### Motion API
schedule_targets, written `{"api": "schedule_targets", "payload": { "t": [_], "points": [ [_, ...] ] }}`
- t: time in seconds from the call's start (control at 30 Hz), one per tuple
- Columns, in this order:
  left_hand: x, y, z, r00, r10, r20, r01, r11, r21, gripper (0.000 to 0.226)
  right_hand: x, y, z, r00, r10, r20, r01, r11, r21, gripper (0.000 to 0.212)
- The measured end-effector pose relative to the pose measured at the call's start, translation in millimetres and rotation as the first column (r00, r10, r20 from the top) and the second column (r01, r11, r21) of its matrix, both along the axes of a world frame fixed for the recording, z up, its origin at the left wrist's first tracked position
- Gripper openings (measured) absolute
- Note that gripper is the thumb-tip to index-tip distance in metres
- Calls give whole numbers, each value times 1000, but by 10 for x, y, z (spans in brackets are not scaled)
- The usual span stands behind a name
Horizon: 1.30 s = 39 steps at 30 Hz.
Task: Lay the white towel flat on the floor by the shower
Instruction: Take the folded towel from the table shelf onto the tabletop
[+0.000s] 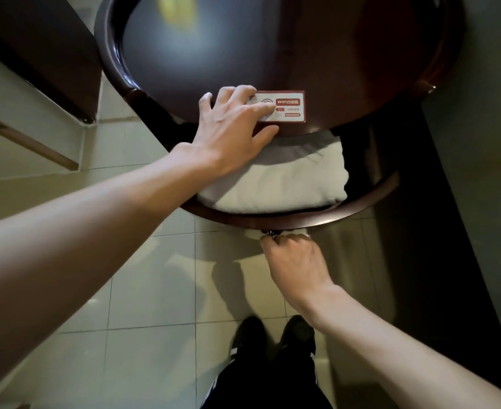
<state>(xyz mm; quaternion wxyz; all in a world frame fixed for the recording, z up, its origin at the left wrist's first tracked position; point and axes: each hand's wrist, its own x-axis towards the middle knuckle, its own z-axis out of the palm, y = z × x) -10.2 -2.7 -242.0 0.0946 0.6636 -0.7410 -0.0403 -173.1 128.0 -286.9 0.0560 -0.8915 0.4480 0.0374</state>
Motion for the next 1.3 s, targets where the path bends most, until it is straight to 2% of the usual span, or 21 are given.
{"api": "schedule_targets", "payload": {
  "t": [0.03,0.1,0.17,0.4,0.53,0.63,0.7,0.8,0.87,1.0,1.1,1.3],
  "points": [
    [5,22,0,1000,-2,3,2,1000,3,43,-11,43,-6,1000,3,16,-3,1000,-9,15],
    [16,53,2,1000,-7,2,7,1000,11,42,-35,136,-4,1000,-5,24,6,1000,-15,24],
    [17,68,8,1000,-9,-4,9,1000,24,43,-67,225,-5,1000,-4,27,5,1000,-25,18],
    [19,114,-16,1000,-8,-10,8,999,43,44,-75,398,-9,999,-26,36,26,1000,14,19],
    [5,115,-5,1000,-17,-6,17,998,64,44,-51,403,23,1000,-9,-19,11,997,83,30],
    [9,160,30,999,-28,-47,32,997,73,42,-42,405,126,1000,-7,-26,10,993,120,30],
    [11,267,61,995,-78,-63,80,997,18,39,-51,388,260,1000,-13,18,11,992,126,26],
    [27,486,106,975,-172,-138,157,982,-108,30,-81,303,482,979,-24,204,-4,991,136,23],
    [34,616,113,957,-210,-200,189,974,-122,25,-93,195,595,951,-30,308,-11,991,131,16],
    [51,786,57,938,-177,-299,197,980,36,28,-135,-133,646,961,17,276,-50,992,113,11],
    [60,870,-40,956,-176,-233,224,954,199,40,-182,-405,512,986,38,162,-55,994,97,13],
    [-8,909,-248,980,-190,-66,200,882,427,67,-216,-776,248,990,123,-72,-113,986,124,39]
  ]
}}
